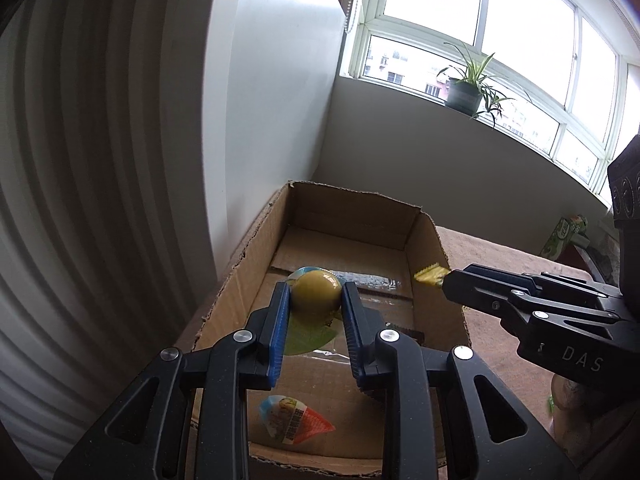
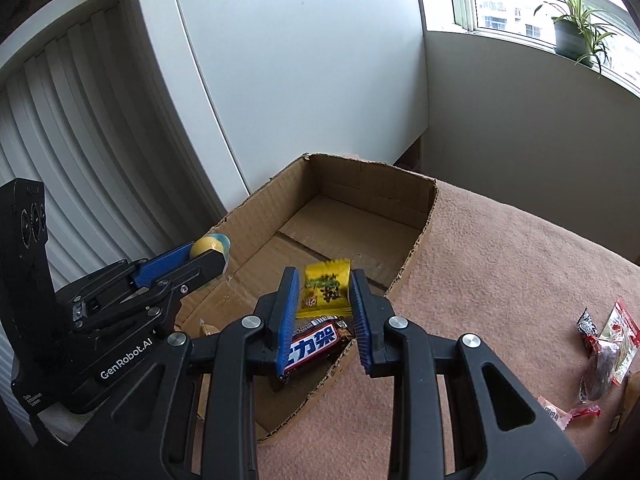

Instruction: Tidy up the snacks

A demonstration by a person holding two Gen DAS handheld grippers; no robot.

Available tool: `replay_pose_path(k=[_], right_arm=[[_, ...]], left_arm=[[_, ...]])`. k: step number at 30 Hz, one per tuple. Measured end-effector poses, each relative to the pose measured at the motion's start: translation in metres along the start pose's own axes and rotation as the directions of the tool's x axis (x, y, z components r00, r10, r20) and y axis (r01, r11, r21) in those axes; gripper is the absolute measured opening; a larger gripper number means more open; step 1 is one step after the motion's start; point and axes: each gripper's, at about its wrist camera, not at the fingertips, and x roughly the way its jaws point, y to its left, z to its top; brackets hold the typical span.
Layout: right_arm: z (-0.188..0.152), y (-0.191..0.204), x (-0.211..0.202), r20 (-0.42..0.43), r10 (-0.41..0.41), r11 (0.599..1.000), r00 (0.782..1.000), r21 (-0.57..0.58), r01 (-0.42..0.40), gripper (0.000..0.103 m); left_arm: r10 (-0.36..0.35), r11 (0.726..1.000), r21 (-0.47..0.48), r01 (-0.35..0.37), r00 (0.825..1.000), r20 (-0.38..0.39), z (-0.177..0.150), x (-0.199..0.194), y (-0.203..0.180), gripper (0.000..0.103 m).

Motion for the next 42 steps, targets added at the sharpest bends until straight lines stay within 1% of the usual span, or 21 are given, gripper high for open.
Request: replay_pose_path(k=[1,2,3,4,5,10,13,17,19,21,23,25,27,29,34,38,42], right_arm=[[0.000,0.000,0.000,0.003,0.001,1.000,1.000,0.001,-0.001,0.044],[0.000,-0.001,-0.002,0.010,-0.004,1.000,1.000,0.004,0.004,0.059],[0.000,-0.001,-0.005,0.021,-0.009,1.000,1.000,0.005,0.009,0.066],[0.000,-0.002,-0.007,0.028,-0.014,1.000,1.000,0.005,0.014,0.066],[0.000,-0.003,-0.011,0.028,-0.018,1.000,0.999,0.004,0.018,0.066],[-0.005,-0.015,-0.026,0.031,-0.047,0.999,0.998,0.015,0.047,0.067],[-0.013,-0.025,-0.041,0.026,-0.076,0.997,0.997,0.025,0.076,0.067],[-0.024,-0.036,-0.070,0.033,-0.120,0.993,0.992,0.021,0.119,0.067],[-0.028,-0.041,-0.086,0.042,-0.147,0.989,0.988,0.011,0.147,0.067],[-0.029,-0.048,-0.101,0.048,-0.169,0.986,0.984,0.009,0.169,0.067],[-0.032,-0.058,-0.116,0.059,-0.185,0.983,0.981,0.012,0.184,0.067],[-0.037,-0.074,-0.128,0.065,-0.193,0.981,0.979,0.041,0.191,0.067],[-0.043,-0.092,-0.137,0.057,-0.202,0.977,0.978,0.079,0.197,0.067],[-0.051,-0.110,-0.147,0.047,-0.220,0.971,0.974,0.108,0.214,0.067],[-0.077,-0.151,-0.173,0.022,-0.240,0.953,0.971,0.195,0.231,0.067],[-0.099,-0.181,-0.194,0.000,-0.274,0.931,0.962,0.250,0.265,0.067],[-0.122,-0.214,-0.216,-0.021,-0.310,0.900,0.950,0.317,0.301,0.067]], left_arm=[[0.001,1.000,0.003,-0.001,1.000,0.000,0.000,0.000,0.000,0.026],[0.003,1.000,0.005,-0.003,1.000,0.000,0.001,0.001,0.000,0.037],[0.002,1.000,0.005,-0.002,1.000,0.006,0.001,-0.001,0.000,0.044],[-0.001,1.000,0.006,0.001,1.000,0.013,0.001,-0.002,0.000,0.053],[-0.003,1.000,0.011,0.003,1.000,0.016,0.002,-0.003,-0.001,0.054],[-0.012,1.000,0.027,0.012,1.000,0.018,0.001,-0.006,-0.009,0.054],[-0.030,0.998,0.049,0.029,0.999,0.022,0.004,-0.007,-0.020,0.054],[-0.098,0.991,0.090,0.095,0.995,0.030,0.006,-0.015,-0.043,0.054],[-0.144,0.983,0.118,0.140,0.989,0.023,0.005,-0.017,-0.059,0.054],[-0.172,0.975,0.146,0.170,0.985,0.006,0.002,-0.016,-0.075,0.054],[-0.203,0.964,0.172,0.203,0.979,-0.019,-0.003,-0.013,-0.090,0.054],[-0.228,0.954,0.190,0.232,0.973,-0.042,-0.007,-0.010,-0.104,0.054],[-0.260,0.942,0.201,0.269,0.963,-0.069,-0.009,-0.005,-0.116,0.054],[-0.275,0.935,0.207,0.289,0.957,-0.095,-0.011,0.001,-0.128,0.054],[-0.332,0.906,0.214,0.364,0.928,-0.171,-0.017,0.017,-0.159,0.054],[-0.352,0.883,0.239,0.404,0.907,-0.231,-0.027,0.027,-0.186,0.054],[-0.345,0.861,0.277,0.426,0.890,-0.297,-0.041,0.041,-0.207,0.054]])
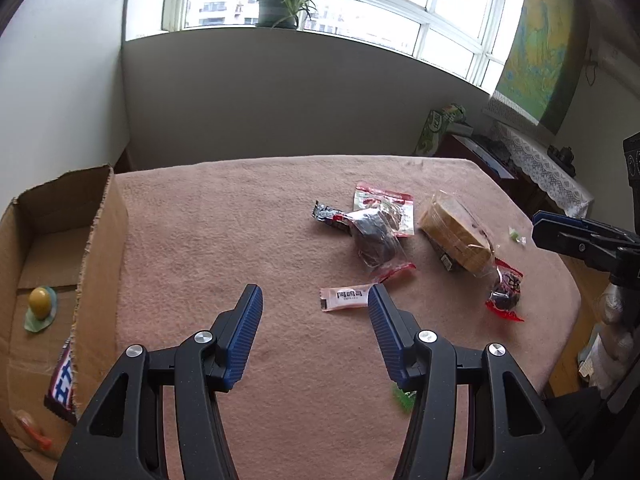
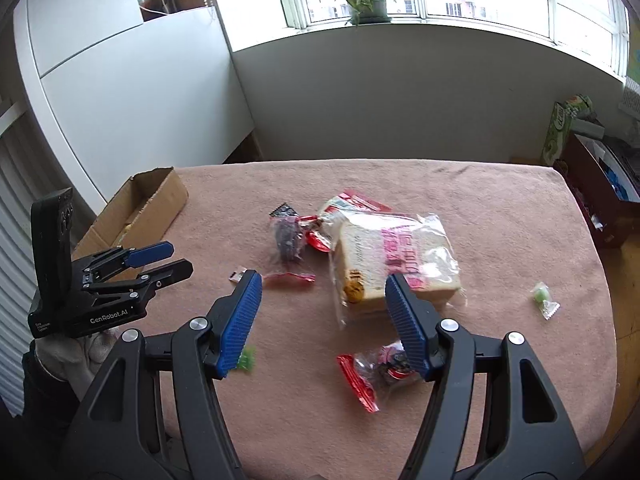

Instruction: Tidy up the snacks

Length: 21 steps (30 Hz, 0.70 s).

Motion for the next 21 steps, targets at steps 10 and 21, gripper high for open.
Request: replay_pose_path(k=[10,21], right_arm=[[-0.045,-0.073,0.015,-0.126,0.040,0.984,0.991,0.175,-0.018,0.067],[-0.056,-0.074,0.030,-0.169,0.119,0.976,0.978,0.201,-0.084,0.067]], left_arm=[[-0.021,1.000,-0.003,0.021,0.997,-0.075,0.003,0.025,-0.010,0.054],[-0.080,0.993,-0.095,0.064,0.981,-0.178,0.024,0.073,-0.008,0.054]])
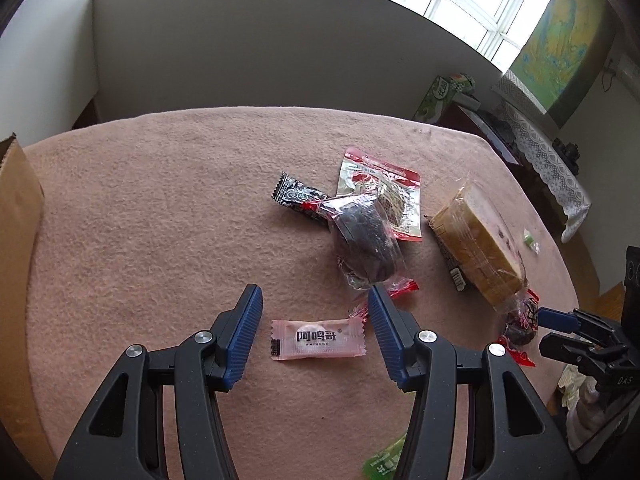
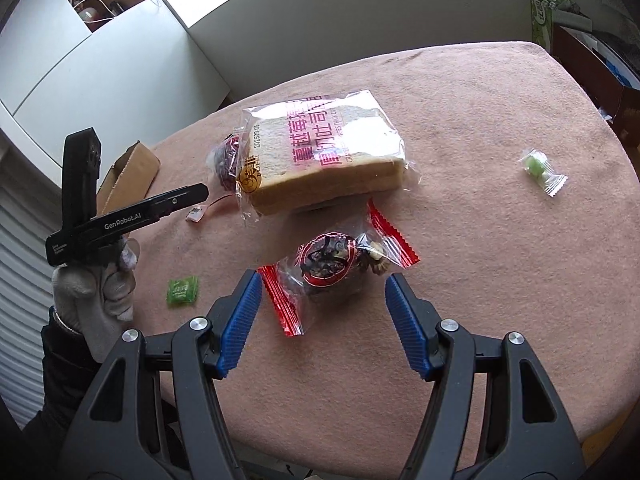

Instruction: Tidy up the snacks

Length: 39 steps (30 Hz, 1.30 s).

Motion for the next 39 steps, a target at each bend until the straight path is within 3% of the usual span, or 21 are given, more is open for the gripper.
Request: replay_pose_path(k=[7,11,16,22,24,25,26,30,33,36,39], right_arm=[[0.001,0.012,0.005,0.004,-0.022,0.999,1.000,-0.029,0.022,0.067],[0.003,0.013,0.010,0.007,-0.048,0.998,0.999,-0.026,0.048,0.067],[0.004,0.019,0.016,0.004,-0.067,0.997,0.998,-0.037,0.067,0.067],[0.006,0.009,0.019,0.002,-0.067,0.998,0.998,-0.010,0.067,0.067],[0.006,0.008,0.020,0.001,-0.071,0.997,0.998,-0.006,0.071,0.067],[0.006,0.008,0.020,0.000,-0.068,0.998,0.998,-0.002,0.068,0.067],[0.006,0.008,0.020,0.001,-0.068,0.998,0.998,-0.003,0.068,0.067],[0.007,0.009,0.022,-0.002,-0.069,0.998,0.998,-0.011,0.069,0.067],[0.007,0.008,0.022,0.000,-0.066,0.998,0.998,-0.009,0.066,0.067],[0.006,0.008,0.022,0.001,-0.070,0.997,0.998,-0.010,0.070,0.067],[0.006,0.010,0.022,0.002,-0.074,0.997,0.997,-0.019,0.074,0.067]], left_arm=[[-0.052,0.999,0.014,0.053,0.998,-0.034,-0.014,-0.008,0.002,0.054],[0.007,0.993,0.116,-0.004,1.000,-0.024,-0.030,-0.015,-0.013,0.054],[0.154,0.963,0.221,-0.154,0.988,0.014,-0.030,-0.002,-0.030,0.055],[0.191,0.954,0.230,-0.195,0.981,0.040,-0.018,0.007,-0.029,0.056],[0.186,0.956,0.224,-0.190,0.982,0.039,-0.017,0.008,-0.028,0.048],[0.184,0.955,0.229,-0.189,0.982,0.042,-0.017,0.008,-0.029,0.036],[0.186,0.953,0.233,-0.192,0.981,0.045,-0.018,0.007,-0.030,0.032],[0.153,0.961,0.228,-0.160,0.987,0.045,-0.025,0.000,-0.027,0.031],[0.144,0.965,0.216,-0.149,0.989,0.038,-0.027,-0.004,-0.021,0.041],[0.133,0.968,0.211,-0.137,0.990,0.036,-0.029,-0.007,-0.017,0.042],[0.147,0.963,0.223,-0.154,0.988,0.045,-0.034,-0.013,-0.019,0.057]])
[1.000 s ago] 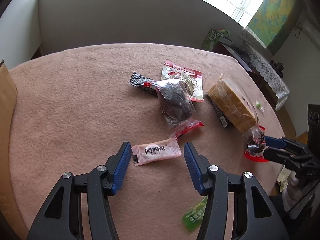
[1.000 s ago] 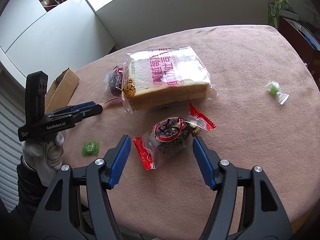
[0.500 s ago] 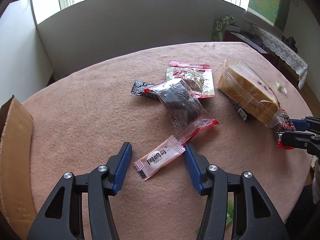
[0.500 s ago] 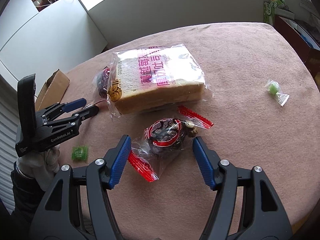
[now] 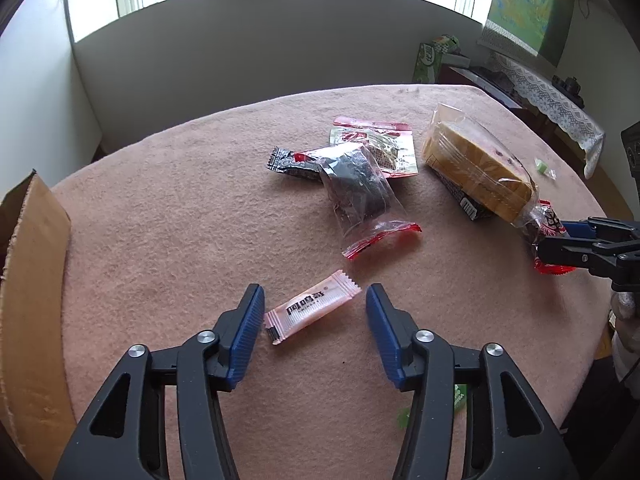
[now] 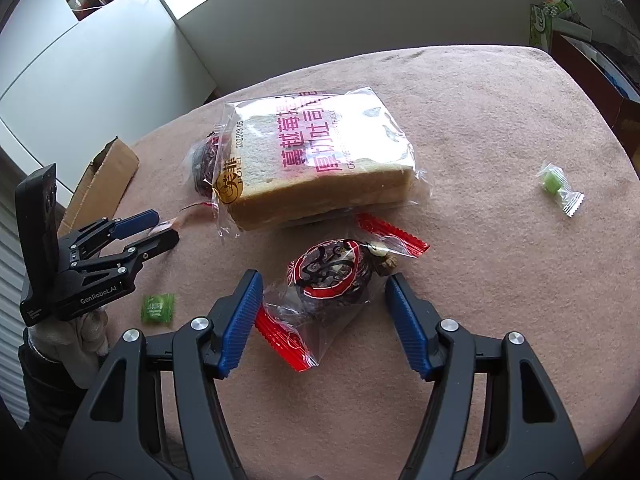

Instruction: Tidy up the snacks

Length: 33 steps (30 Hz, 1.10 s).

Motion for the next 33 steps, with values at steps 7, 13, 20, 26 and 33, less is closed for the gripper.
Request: replay_pose_path(k=[7,13,20,26,33], right_arm=[[0.000,0.005,0.001,0.002,-0.014,1.000,1.000,-0.003,0.014,0.067],[0.001,0.005,0.002,0.007,-0.011,1.000,1.000,0.006,0.011,0.065],[0.001,-0.002,0.000,0.010,0.018,1.000,1.000,0.021,-0.019,0.064],[0.002,0.000,0.001,0.008,0.015,1.000,1.000,0.011,-0.015,0.064],[0.001,-0.002,0.002,0.010,0.033,0.999,0.999,0.022,-0.033,0.064]], left_arm=[[-0.001,1.000,0.001,0.001,1.000,0.000,-0.005,0.001,0.003,0.049],[-0.007,1.000,-0.012,0.007,1.000,0.009,-0.001,0.002,0.006,0.016],[0.017,0.996,0.082,-0.019,0.999,0.034,-0.001,0.000,-0.012,0.017],[0.066,0.982,0.173,-0.075,0.996,0.059,0.005,0.008,-0.033,0.032],[0.085,0.979,0.183,-0.095,0.994,0.062,0.016,0.018,-0.035,0.034]])
